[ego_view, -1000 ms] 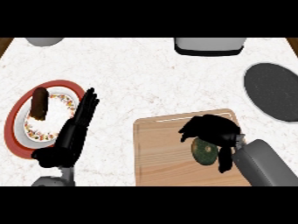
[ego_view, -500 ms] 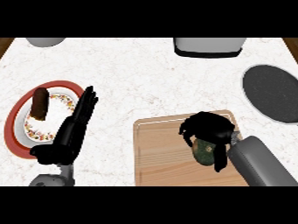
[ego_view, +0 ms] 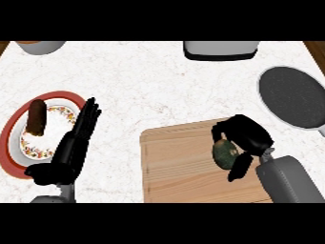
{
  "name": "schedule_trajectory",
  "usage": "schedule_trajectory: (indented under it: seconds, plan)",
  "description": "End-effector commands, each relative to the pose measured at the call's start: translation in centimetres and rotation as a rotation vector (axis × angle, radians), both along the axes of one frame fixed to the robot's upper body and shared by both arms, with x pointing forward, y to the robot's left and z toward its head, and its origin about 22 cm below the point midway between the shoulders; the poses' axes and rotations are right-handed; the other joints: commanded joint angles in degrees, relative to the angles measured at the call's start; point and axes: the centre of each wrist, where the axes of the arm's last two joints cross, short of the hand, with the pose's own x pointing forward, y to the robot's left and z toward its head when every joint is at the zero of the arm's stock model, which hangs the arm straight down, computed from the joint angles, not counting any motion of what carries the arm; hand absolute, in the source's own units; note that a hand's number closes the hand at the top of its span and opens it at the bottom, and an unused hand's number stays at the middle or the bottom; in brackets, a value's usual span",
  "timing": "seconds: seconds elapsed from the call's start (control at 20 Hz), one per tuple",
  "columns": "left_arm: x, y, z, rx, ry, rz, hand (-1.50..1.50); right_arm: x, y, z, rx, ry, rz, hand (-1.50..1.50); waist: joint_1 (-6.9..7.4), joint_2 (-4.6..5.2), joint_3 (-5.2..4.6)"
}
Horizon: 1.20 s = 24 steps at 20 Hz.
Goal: Pick the squash from the cutting board and place it in the pan
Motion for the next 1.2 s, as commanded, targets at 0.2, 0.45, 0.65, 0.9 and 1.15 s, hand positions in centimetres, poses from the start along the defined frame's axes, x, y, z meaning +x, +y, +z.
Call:
schedule_trajectory:
  seconds: [0.2, 0.45, 0.65, 0.9, 1.15]
  plan:
    - [-1.0, 0.5, 0.3, -0.001, 0.012, 0.015, 0.00, -2.5, 1.3, 5.4, 0.113, -0.255, -0.510, 1.50, -0.73, -0.33, 0.34]
    - [-0.9, 0.3, 0.5, 0.001, -0.002, -0.001, 0.00, -5.9, 2.5, 9.8, 0.269, -0.422, -0.629, 1.50, 0.01, 0.19, 0.42]
    - [1.4, -1.5, 0.2, 0.009, -0.008, -0.021, 0.00, -7.4, 1.9, 11.4, 0.345, -0.435, -0.716, 1.50, 0.89, 0.76, 0.47]
    - [0.7, -0.2, 0.1, -0.024, -0.005, -0.019, 0.00, -6.7, -3.3, 10.5, 0.442, -0.399, -0.851, 1.50, 1.40, 0.91, 0.51]
    - [-0.3, -1.1, -0.4, 0.013, 0.001, -0.041, 0.00, -2.0, -6.1, 10.7, 0.511, -0.448, -0.941, 1.50, 1.93, 0.96, 0.50]
